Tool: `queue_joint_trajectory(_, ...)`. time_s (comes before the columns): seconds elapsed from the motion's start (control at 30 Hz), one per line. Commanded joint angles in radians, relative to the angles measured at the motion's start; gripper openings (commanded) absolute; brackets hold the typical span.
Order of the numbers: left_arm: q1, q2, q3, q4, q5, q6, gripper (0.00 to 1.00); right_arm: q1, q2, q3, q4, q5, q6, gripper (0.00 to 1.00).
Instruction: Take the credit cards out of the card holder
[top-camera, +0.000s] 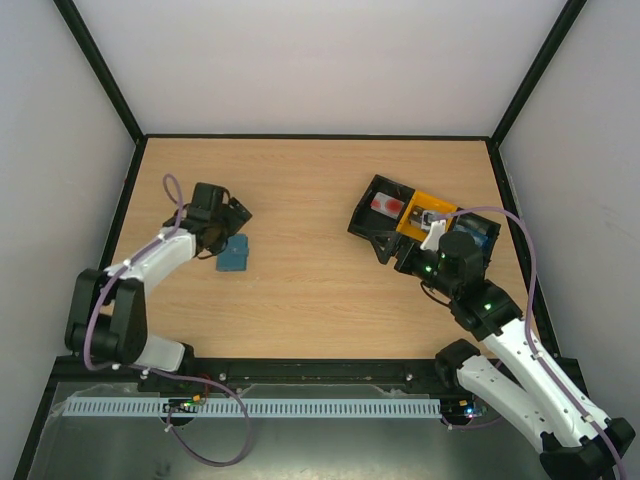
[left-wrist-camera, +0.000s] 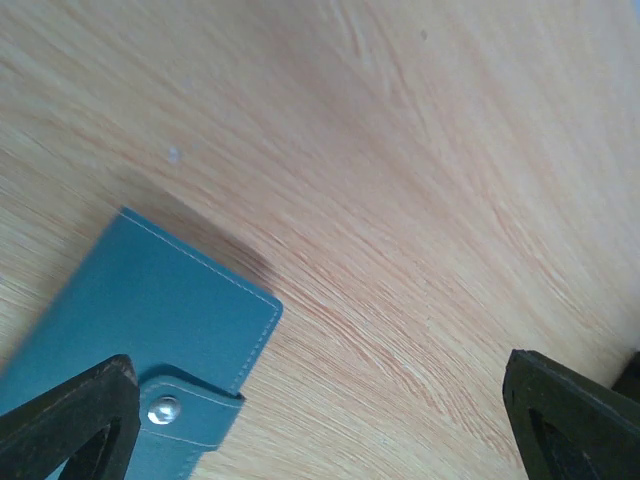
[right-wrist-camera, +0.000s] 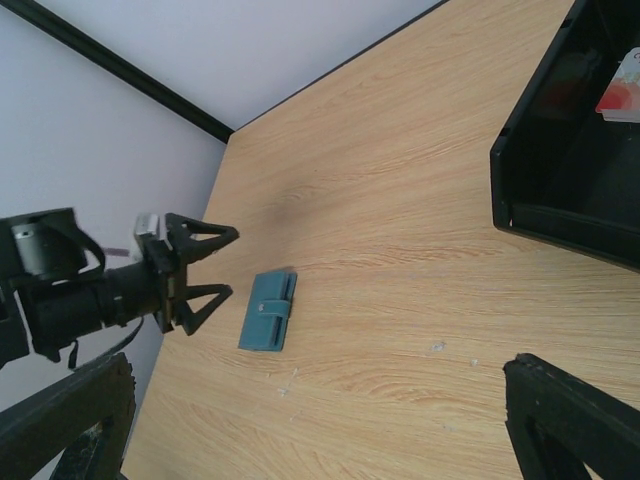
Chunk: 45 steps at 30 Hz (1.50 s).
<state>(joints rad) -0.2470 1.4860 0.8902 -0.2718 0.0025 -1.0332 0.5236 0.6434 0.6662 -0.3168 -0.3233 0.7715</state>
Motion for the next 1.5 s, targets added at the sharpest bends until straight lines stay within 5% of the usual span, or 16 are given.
queue_joint_trajectory(0.0,0.077,-0.119,-0.110,0.117,0.083,0.183,1.00,-0.004,-0.008,0.004,0.012,-0.001,0.003,0.98)
queue_joint_trajectory(0.33,0.277,-0.119,-0.205,0.097,0.104,0.247,0.83,-0.005,-0.009,-0.001,0.021,0.003,0.013,0.98)
queue_joint_trajectory(0.67,0.228,-0.053,-0.272,0.262,0.192,0.253,0.64,-0.004,-0.005,0.004,0.006,0.008,0.012,0.98)
queue_joint_trajectory(1.3,0.085,-0.012,-0.387,0.384,0.360,0.256,0.44,-0.004,-0.006,0.001,0.000,0.021,0.022,0.98)
queue_joint_trajectory(1.47,0.136,-0.030,-0.408,0.406,0.334,0.270,0.43,-0.005,-0.007,0.003,-0.008,0.020,0.023,0.98)
